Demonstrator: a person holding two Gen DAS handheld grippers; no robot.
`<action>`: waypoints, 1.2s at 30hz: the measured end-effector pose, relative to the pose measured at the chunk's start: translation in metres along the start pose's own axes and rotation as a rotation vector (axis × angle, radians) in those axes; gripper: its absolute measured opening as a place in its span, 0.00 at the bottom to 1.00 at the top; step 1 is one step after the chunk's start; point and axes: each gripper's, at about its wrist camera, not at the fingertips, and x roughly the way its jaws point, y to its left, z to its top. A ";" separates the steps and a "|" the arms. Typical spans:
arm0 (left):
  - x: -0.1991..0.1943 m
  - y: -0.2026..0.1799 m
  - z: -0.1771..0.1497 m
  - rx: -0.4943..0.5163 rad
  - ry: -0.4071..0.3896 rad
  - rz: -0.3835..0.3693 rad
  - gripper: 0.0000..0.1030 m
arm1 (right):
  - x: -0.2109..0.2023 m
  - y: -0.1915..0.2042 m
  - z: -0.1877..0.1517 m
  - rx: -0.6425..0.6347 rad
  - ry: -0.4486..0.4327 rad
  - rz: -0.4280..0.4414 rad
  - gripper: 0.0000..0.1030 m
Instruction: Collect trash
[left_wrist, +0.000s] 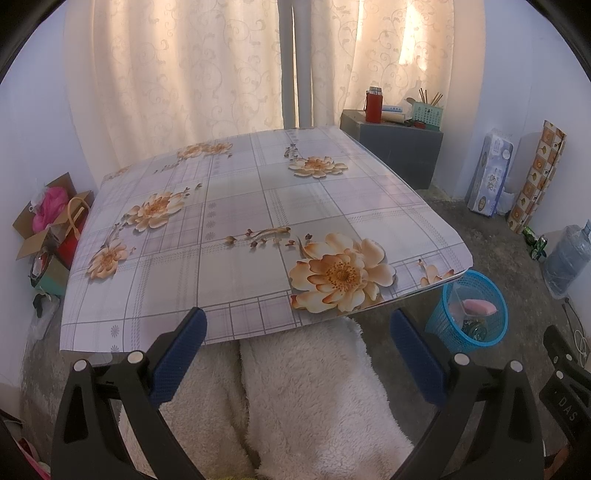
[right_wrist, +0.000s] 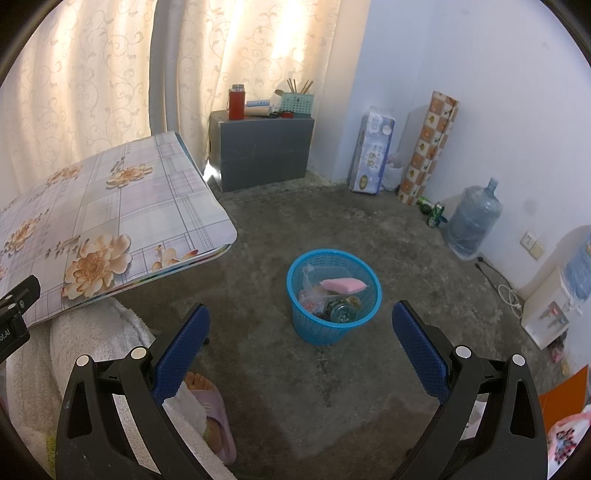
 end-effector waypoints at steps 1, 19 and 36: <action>0.000 0.000 0.001 0.000 0.000 0.000 0.95 | 0.000 0.000 0.000 0.001 0.000 0.000 0.92; 0.001 0.000 0.001 0.000 0.001 0.000 0.95 | 0.000 0.000 0.001 -0.002 0.001 0.001 0.92; 0.001 0.000 0.001 0.001 0.002 -0.001 0.95 | -0.001 0.001 0.002 -0.002 0.000 0.002 0.92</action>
